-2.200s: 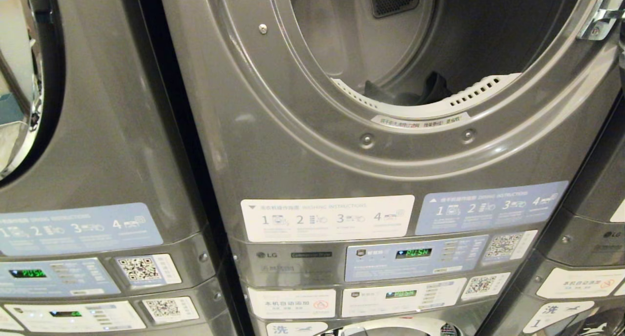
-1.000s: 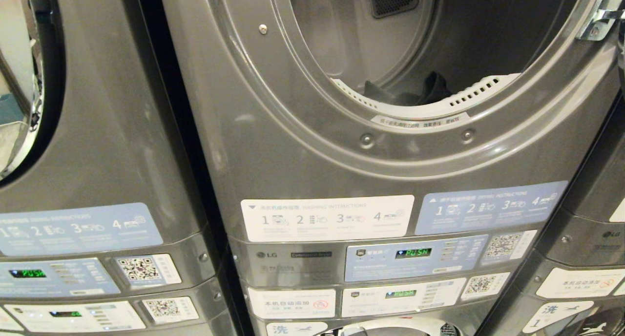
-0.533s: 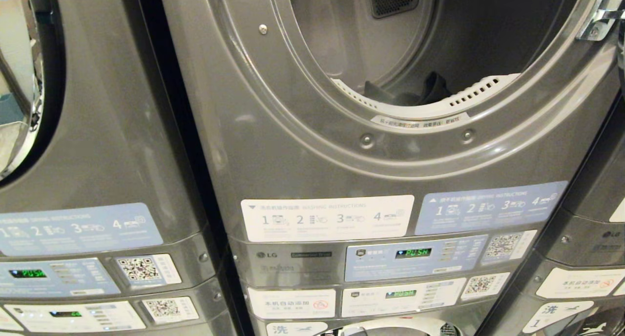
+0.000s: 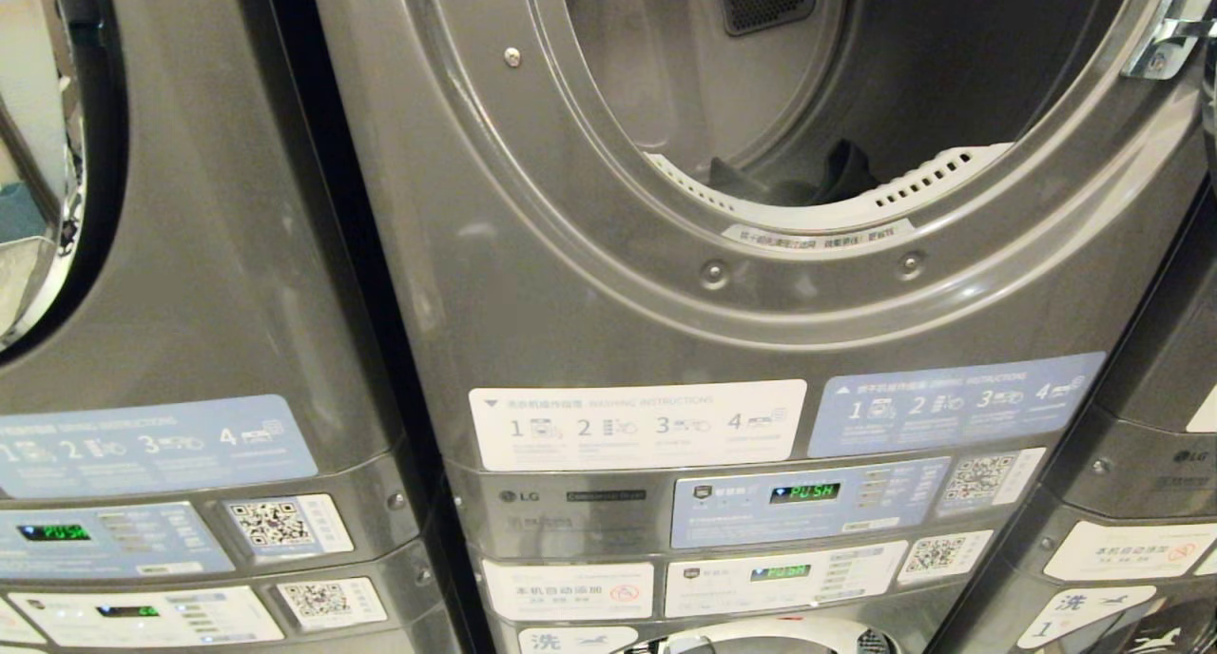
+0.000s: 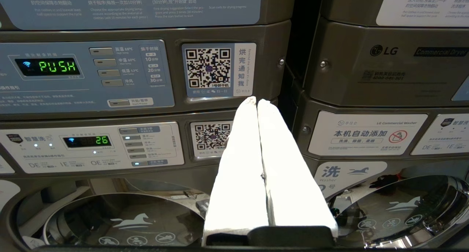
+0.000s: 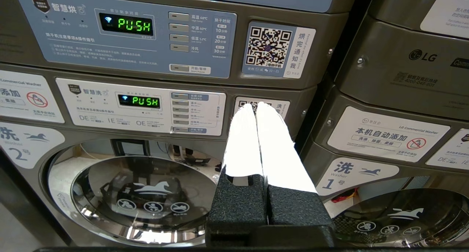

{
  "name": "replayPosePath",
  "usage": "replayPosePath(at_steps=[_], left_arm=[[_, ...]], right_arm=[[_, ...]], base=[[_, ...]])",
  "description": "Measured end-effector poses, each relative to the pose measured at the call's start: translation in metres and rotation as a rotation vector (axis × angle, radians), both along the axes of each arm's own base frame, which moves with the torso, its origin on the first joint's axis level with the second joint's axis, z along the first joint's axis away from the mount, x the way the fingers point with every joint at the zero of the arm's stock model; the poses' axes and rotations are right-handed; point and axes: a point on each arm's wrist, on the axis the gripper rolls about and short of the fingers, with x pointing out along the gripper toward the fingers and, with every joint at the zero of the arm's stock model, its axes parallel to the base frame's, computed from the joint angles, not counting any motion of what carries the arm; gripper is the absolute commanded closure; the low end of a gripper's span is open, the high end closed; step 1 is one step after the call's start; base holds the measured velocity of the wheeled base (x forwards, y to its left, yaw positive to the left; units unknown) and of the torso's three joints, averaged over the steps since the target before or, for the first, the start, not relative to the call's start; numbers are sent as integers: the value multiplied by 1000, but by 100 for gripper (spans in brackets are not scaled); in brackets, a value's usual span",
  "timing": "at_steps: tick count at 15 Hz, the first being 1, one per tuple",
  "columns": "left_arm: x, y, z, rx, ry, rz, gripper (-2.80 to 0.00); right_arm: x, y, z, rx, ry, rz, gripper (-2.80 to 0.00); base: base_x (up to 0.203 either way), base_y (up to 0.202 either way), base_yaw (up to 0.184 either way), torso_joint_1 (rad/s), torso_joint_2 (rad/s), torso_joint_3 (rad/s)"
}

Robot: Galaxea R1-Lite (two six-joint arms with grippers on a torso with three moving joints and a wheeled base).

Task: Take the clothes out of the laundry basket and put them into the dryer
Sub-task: Close the dryer

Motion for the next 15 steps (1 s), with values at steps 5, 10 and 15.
replayPosePath(at_steps=[5,10,15], left_arm=[[0,0,0,0,0,0,0],[0,0,0,-1,0,0,0],[0,0,0,-4,0,-2,0]], right_arm=[[0,0,0,1,0,1,0],[0,0,0,1,0,1,0],[0,0,0,1,0,1,0]], base=[[0,0,0,0,0,0],[0,0,0,0,0,0],[0,0,0,0,0,0]])
